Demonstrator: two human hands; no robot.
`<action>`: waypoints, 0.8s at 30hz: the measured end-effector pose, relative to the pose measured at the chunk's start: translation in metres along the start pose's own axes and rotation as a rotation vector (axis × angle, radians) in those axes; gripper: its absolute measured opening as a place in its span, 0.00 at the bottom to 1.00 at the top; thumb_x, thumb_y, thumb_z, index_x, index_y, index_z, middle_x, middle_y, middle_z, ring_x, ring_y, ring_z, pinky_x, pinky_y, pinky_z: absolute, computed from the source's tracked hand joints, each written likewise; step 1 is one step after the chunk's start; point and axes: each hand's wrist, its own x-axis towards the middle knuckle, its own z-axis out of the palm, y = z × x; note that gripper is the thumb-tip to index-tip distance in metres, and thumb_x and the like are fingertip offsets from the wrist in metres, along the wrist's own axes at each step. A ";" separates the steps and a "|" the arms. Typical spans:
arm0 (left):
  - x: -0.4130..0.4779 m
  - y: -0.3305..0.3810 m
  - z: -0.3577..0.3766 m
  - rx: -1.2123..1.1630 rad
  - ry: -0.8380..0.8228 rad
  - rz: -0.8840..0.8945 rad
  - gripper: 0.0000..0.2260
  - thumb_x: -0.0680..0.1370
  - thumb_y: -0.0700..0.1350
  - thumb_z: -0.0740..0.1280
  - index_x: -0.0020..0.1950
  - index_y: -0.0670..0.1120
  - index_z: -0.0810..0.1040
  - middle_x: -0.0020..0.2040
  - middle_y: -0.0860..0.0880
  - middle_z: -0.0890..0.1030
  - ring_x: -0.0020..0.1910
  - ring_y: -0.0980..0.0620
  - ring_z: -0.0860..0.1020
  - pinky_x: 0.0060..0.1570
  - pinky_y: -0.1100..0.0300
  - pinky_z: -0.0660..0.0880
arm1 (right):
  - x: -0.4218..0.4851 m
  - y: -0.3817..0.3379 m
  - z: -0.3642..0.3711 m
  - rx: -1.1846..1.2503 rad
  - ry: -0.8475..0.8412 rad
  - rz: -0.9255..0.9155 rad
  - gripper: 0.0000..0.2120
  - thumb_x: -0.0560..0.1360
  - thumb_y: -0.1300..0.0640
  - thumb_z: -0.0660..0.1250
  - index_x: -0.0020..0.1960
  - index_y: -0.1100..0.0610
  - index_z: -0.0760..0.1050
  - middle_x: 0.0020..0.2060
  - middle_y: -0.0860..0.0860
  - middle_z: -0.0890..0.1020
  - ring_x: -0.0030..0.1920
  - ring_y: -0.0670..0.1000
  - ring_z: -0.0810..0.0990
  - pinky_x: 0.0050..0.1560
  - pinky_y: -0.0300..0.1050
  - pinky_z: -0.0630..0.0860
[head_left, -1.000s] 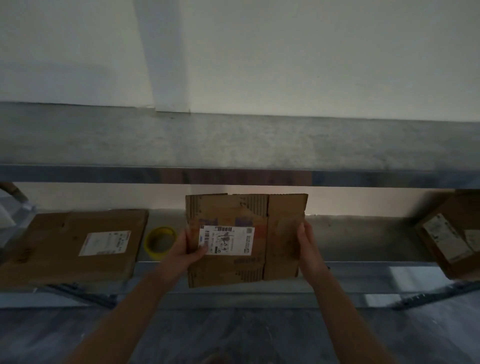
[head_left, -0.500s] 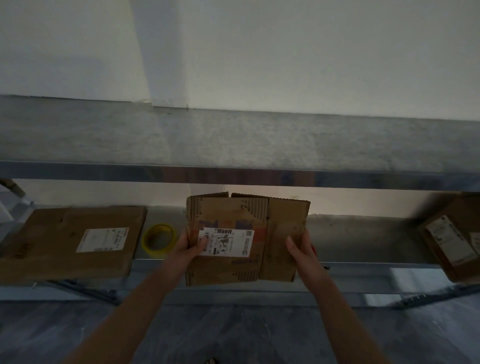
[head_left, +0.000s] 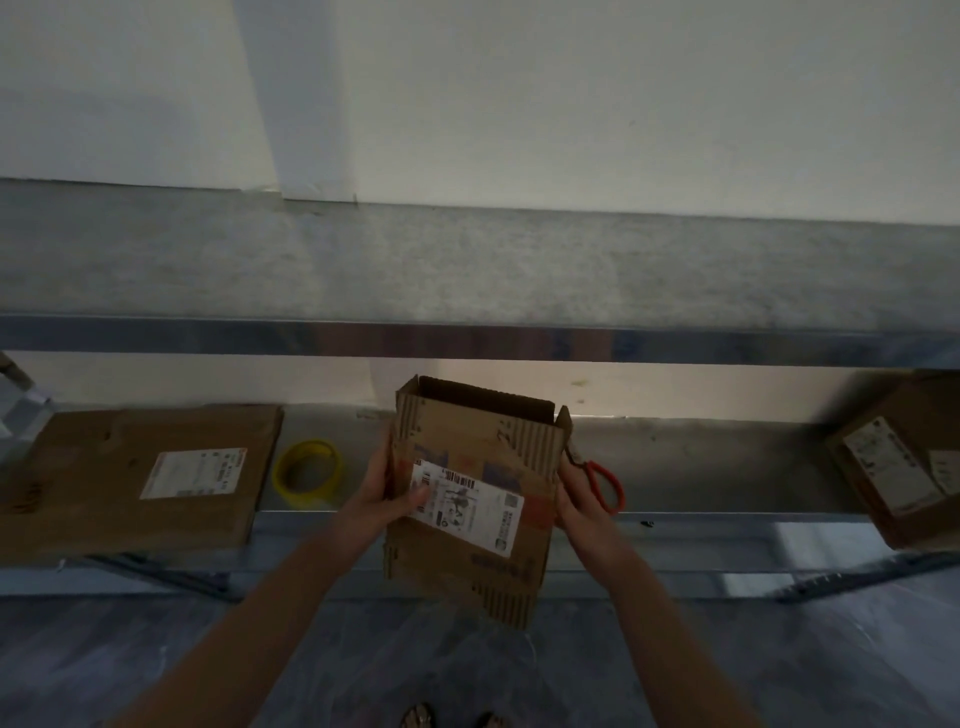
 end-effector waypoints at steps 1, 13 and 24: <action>-0.001 0.000 0.001 -0.003 0.007 0.003 0.37 0.74 0.45 0.72 0.75 0.64 0.54 0.66 0.54 0.75 0.64 0.55 0.75 0.56 0.55 0.78 | -0.001 0.000 0.000 0.019 -0.035 0.010 0.31 0.69 0.26 0.62 0.71 0.27 0.61 0.61 0.26 0.73 0.64 0.35 0.74 0.53 0.33 0.77; -0.004 0.000 0.002 -0.035 0.064 0.074 0.38 0.69 0.49 0.77 0.73 0.63 0.59 0.65 0.52 0.77 0.63 0.52 0.77 0.52 0.54 0.79 | 0.004 -0.025 -0.005 -0.067 -0.100 -0.122 0.55 0.66 0.48 0.80 0.77 0.32 0.44 0.72 0.45 0.67 0.71 0.44 0.70 0.61 0.49 0.78; -0.001 0.025 0.002 0.227 0.167 0.347 0.37 0.74 0.42 0.72 0.77 0.53 0.56 0.68 0.53 0.73 0.65 0.54 0.74 0.56 0.60 0.77 | 0.020 -0.038 0.004 -0.212 0.051 -0.436 0.50 0.65 0.46 0.80 0.78 0.42 0.54 0.77 0.43 0.57 0.75 0.48 0.62 0.69 0.49 0.70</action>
